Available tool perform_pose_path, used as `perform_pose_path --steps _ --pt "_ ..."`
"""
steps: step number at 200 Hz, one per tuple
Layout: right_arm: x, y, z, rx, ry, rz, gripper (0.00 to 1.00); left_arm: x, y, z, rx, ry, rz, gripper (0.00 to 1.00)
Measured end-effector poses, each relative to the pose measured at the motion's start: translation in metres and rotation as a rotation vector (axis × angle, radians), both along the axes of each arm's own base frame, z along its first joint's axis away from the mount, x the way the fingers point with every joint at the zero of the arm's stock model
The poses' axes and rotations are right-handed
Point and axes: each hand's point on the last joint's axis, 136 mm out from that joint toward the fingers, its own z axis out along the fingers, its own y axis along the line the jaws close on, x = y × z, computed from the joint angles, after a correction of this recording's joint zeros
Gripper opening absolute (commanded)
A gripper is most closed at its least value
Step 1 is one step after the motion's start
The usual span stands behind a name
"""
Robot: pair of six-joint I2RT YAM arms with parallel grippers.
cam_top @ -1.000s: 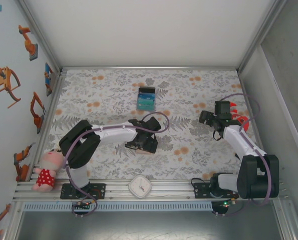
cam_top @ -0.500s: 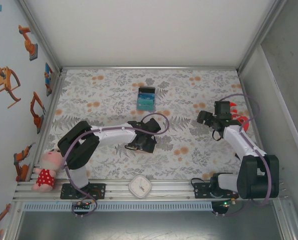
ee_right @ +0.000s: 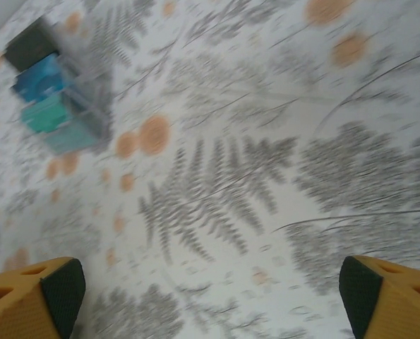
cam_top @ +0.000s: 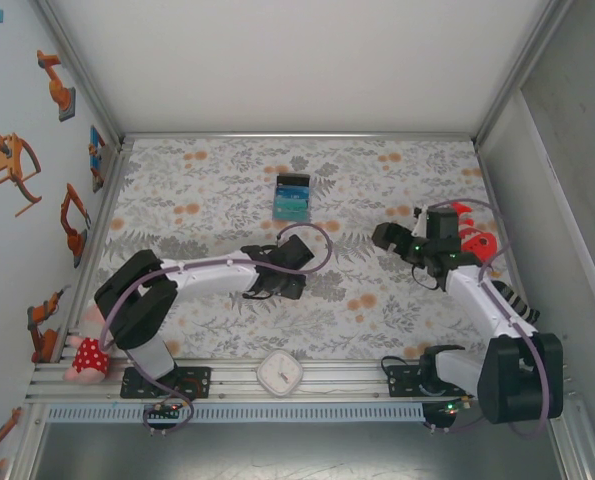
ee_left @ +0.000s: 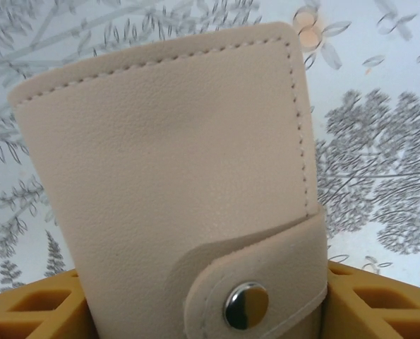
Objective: Take the credit cards out of the card holder
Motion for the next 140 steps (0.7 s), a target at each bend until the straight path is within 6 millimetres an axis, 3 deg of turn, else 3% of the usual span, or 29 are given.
perform_pose_path --steps 73,108,140 --pt "-0.016 0.103 0.028 0.296 -0.031 0.306 0.84 0.017 -0.02 0.056 -0.144 -0.213 -0.148 0.62" --pt "-0.021 0.131 0.035 0.378 -0.017 0.389 0.81 0.025 -0.037 0.086 -0.221 -0.319 -0.227 0.62" --pt "-0.021 0.146 0.055 0.423 -0.063 0.444 0.8 0.027 -0.047 0.098 -0.253 -0.361 -0.273 0.62"
